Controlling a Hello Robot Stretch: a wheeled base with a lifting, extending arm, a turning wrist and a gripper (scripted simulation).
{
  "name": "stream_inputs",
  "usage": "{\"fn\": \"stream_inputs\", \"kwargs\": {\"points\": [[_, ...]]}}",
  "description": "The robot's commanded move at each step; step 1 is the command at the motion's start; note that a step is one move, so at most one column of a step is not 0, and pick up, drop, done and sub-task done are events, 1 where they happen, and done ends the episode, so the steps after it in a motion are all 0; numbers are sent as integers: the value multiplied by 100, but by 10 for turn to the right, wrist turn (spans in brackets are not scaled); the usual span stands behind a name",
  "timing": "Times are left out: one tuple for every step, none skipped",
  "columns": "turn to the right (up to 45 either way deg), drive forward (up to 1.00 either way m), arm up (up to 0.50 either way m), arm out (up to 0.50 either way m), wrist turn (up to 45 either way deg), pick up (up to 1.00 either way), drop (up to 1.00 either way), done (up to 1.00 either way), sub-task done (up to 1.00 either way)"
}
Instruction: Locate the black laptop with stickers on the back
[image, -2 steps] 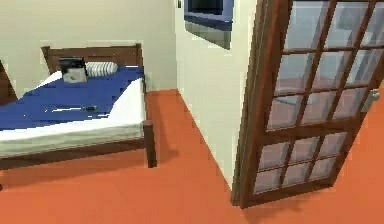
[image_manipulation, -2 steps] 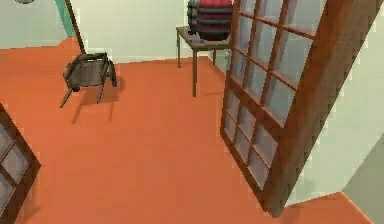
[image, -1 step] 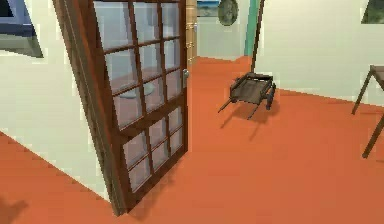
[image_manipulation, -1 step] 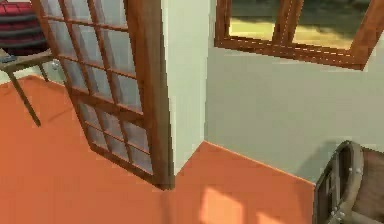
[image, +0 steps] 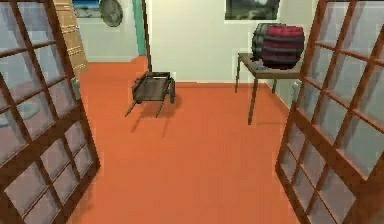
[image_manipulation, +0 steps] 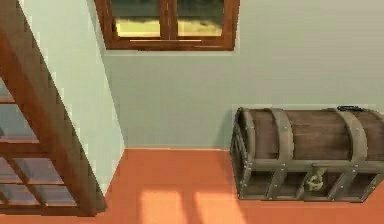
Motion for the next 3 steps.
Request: {"fn": "stream_inputs", "kwargs": {"points": [[0, 20, 0, 0, 0, 0, 0, 0, 0], [0, 100, 0, 0, 0, 0, 0, 0, 0], [30, 0, 0, 0, 0, 0, 0, 0, 0]]}}
